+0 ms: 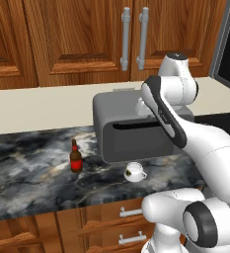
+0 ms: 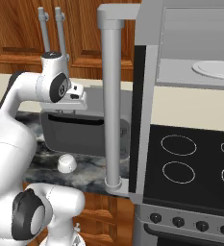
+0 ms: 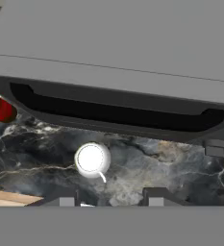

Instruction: Pick the mug from the counter and place it inside the microwave. Then close the microwave.

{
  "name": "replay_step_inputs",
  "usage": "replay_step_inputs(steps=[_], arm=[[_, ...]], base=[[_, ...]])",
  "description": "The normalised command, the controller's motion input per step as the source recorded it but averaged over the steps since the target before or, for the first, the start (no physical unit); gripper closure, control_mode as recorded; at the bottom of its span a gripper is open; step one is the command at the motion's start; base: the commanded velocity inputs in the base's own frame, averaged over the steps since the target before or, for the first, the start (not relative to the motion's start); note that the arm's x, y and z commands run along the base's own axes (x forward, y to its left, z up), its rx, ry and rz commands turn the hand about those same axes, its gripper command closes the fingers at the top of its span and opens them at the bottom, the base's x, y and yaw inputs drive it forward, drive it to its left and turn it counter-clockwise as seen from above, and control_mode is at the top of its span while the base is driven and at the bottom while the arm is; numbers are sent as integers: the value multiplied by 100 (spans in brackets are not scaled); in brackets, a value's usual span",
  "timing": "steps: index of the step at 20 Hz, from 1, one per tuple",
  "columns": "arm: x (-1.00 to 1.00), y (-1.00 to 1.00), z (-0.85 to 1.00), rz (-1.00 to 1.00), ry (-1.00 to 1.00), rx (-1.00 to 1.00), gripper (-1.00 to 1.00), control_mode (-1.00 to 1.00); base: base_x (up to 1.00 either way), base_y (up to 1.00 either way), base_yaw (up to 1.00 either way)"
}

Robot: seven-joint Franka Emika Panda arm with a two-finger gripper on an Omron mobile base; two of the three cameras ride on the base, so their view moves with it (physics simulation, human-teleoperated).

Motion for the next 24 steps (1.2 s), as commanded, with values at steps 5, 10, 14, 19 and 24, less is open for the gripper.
replay_step_inputs(steps=[5,10,14,19,24], arm=[[-12,0,-6,7,-6,0,-100,-100],[-54,0,0,21,0,0,-100,-100],[-23,2,-2,19,4,-2,-100,-100],[-1,15,-9,23,10,-14,-100,-100],[3,17,-6,18,14,-15,-100,-100]], base=[[0,0,0],[0,0,0],[0,0,0],[0,0,0],[0,0,0]])
